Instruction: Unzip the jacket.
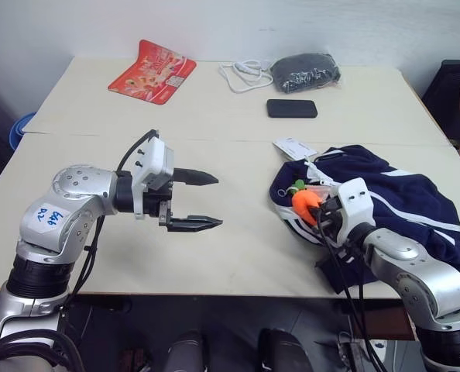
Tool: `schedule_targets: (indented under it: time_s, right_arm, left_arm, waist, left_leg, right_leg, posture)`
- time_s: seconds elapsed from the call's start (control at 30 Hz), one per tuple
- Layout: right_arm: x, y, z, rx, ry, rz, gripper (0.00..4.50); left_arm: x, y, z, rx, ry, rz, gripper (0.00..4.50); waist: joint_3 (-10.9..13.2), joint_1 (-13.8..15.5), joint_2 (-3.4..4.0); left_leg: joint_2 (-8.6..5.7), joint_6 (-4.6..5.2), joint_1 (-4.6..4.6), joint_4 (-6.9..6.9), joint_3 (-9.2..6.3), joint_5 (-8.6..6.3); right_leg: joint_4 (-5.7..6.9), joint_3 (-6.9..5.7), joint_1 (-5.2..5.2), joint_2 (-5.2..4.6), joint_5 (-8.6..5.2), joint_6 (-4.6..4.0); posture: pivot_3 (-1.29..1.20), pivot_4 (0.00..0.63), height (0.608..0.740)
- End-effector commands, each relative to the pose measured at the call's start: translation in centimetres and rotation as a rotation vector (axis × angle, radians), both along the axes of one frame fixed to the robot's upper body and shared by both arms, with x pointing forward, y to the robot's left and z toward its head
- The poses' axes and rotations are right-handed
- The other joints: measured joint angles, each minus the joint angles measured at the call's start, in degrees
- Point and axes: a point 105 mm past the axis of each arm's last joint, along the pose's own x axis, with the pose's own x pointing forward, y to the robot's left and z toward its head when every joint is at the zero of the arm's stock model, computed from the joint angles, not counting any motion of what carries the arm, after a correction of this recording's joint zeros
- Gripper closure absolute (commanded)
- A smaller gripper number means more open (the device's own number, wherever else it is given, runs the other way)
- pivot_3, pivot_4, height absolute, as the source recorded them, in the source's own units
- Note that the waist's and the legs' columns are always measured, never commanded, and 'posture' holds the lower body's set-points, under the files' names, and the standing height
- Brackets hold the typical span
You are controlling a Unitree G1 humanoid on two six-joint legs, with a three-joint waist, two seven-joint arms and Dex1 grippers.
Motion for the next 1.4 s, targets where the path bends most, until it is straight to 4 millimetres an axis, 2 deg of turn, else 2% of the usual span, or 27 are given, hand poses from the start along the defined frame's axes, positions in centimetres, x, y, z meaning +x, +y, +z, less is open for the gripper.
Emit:
schedule_targets:
  time_s: [0.03,0.17,0.23,0.3,0.4,0.5,0.53,0.6,0.7,0.77,0.83,0.97,1.1,1.23,1.33,1.4]
  right_arm:
    - [-0.1,-0.2,0.3,-0.009,-0.013,0.006,4.45]
    - [-0.5,0.4,2.6,0.072,-0.048,0.053,4.45]
    - [-0.3,-0.7,4.6,0.140,-0.089,0.007,4.45]
    - [0.3,-3.8,7.3,0.173,-0.148,-0.096,4.45]
    - [0.5,-9.3,11.3,0.126,-0.235,-0.253,4.45]
    - [0.6,-14.9,13.0,0.045,-0.272,-0.427,4.45]
    - [0.7,-17.1,12.8,-0.007,-0.263,-0.499,4.45]
    - [1.0,-20.4,11.6,-0.094,-0.224,-0.593,4.45]
    - [1.8,-23.2,9.7,-0.112,-0.181,-0.653,4.45]
    - [2.5,-25.2,7.8,-0.102,-0.143,-0.717,4.45]
    - [2.9,-26.8,6.1,-0.145,-0.113,-0.771,4.45]
    - [2.9,-28.9,4.2,-0.187,-0.100,-0.875,4.45]
    - [2.6,-29.5,1.5,-0.144,-0.032,-0.921,4.45]
    - [2.4,-29.6,0.3,-0.127,-0.023,-0.921,3.46]
    - [2.3,-29.7,0.7,-0.110,-0.036,-0.904,2.35]
    - [2.4,-29.5,1.7,-0.120,-0.070,-0.863,1.66]
  left_arm:
    - [0.0,-0.2,0.9,-0.007,-0.047,-0.011,0.00]
    - [0.3,-0.3,0.8,-0.010,-0.045,-0.011,0.00]
    - [0.3,-0.6,0.9,-0.015,-0.046,-0.021,0.00]
    - [0.4,-1.0,1.1,-0.020,-0.057,-0.033,0.00]
    - [0.8,-1.1,1.8,-0.046,-0.069,-0.024,0.00]
    - [0.9,-1.1,2.2,-0.064,-0.069,-0.022,0.00]
    - [0.9,-1.2,2.1,-0.062,-0.072,-0.024,0.00]
    - [0.8,-1.4,2.1,-0.061,-0.077,-0.028,0.00]
    - [0.8,-1.6,2.1,-0.064,-0.079,-0.031,0.00]
    - [0.7,-1.7,2.0,-0.060,-0.085,-0.031,0.00]
    - [0.7,-1.8,2.0,-0.060,-0.088,-0.030,0.00]
    - [0.6,-1.8,2.0,-0.064,-0.088,-0.018,0.00]
    - [0.4,-1.7,1.7,-0.058,-0.086,-0.006,0.00]
    - [0.3,-1.9,1.5,-0.055,-0.085,-0.007,0.00]
    - [0.5,-2.0,1.5,-0.054,-0.084,-0.011,0.00]
    - [0.8,-1.9,1.4,-0.041,-0.088,-0.010,0.00]
  waist:
    - [0.00,0.03,0.00]
    - [0.00,0.08,0.00]
    - [0.00,0.06,0.00]
    - [0.01,0.06,0.01]
    - [0.02,0.31,0.03]
    - [0.01,0.35,0.02]
    - [0.01,0.19,0.01]
    - [0.01,-0.01,0.01]
    - [0.01,-0.59,0.01]
    - [0.02,-1.31,0.04]
    - [0.04,-1.78,0.09]
    - [0.05,-2.53,0.10]
    - [0.06,-2.71,0.12]
    - [0.07,-2.80,0.13]
    - [0.07,-2.78,0.13]
    - [0.07,-2.74,0.13]
  left_leg:
    - [0.00,0.00,0.00,0.00,0.00,0.00]
    - [0.00,0.00,0.00,0.01,0.00,0.00]
    - [0.00,0.00,0.00,0.00,0.00,0.00]
    - [0.00,0.00,-0.02,0.00,0.00,0.00]
    - [-0.01,0.01,-0.05,0.02,0.00,0.00]
    - [-0.04,0.05,-0.05,-0.01,-0.04,-0.03]
    - [-0.04,0.05,-0.05,-0.05,-0.02,-0.03]
    - [-0.05,0.05,-0.04,-0.09,0.04,-0.03]
    - [-0.04,0.05,-0.01,-0.09,0.11,-0.02]
    - [-0.04,0.04,0.02,-0.09,0.14,-0.01]
    - [-0.02,0.02,0.05,-0.10,0.15,0.01]
    - [0.00,-0.01,0.07,-0.20,0.13,0.03]
    - [-0.01,-0.01,0.04,-0.19,0.10,0.03]
    - [0.01,-0.01,0.05,-0.18,0.10,0.03]
    - [0.01,-0.01,0.06,-0.18,0.10,0.03]
    - [0.02,-0.01,0.06,-0.17,0.10,0.03]
  right_leg:
    - [0.00,0.00,0.00,0.00,0.00,0.00]
    - [0.00,0.00,0.01,0.00,0.00,0.00]
    - [0.01,0.00,0.00,0.00,0.00,0.00]
    - [0.00,0.00,-0.01,0.00,0.00,0.00]
    - [0.01,0.00,-0.03,-0.01,0.00,0.00]
    - [-0.05,-0.01,0.00,-0.01,0.00,0.00]
    - [-0.08,-0.01,0.00,-0.01,0.00,0.00]
    - [-0.12,0.02,0.00,-0.01,0.00,0.00]
    - [-0.10,0.07,-0.01,-0.01,0.00,0.01]
    - [-0.07,0.11,-0.01,-0.01,0.01,0.01]
    - [-0.04,0.13,-0.02,-0.01,0.00,0.01]
    - [-0.06,0.12,-0.03,0.00,0.00,0.01]
    - [-0.07,0.11,-0.02,-0.01,0.00,0.01]
    - [-0.07,0.11,-0.01,0.00,0.00,0.01]
    - [-0.07,0.13,0.00,0.00,0.00,0.01]
    - [-0.07,0.13,0.00,0.00,0.00,0.01]
  posture:
    - [0.00,0.150,0.740]
    - [0.00,0.150,0.740]
    - [0.00,0.150,0.740]
    - [0.00,0.150,0.740]
    - [0.00,0.150,0.740]
    - [0.00,0.150,0.740]
    - [0.00,0.150,0.740]
    - [0.00,0.150,0.740]
    - [0.00,0.150,0.740]
    - [0.00,0.150,0.740]
    - [0.00,0.150,0.740]
    - [0.00,0.150,0.740]
    - [0.00,0.150,0.740]
    - [0.00,0.150,0.740]
    - [0.00,0.150,0.740]
    - [0.00,0.150,0.740]
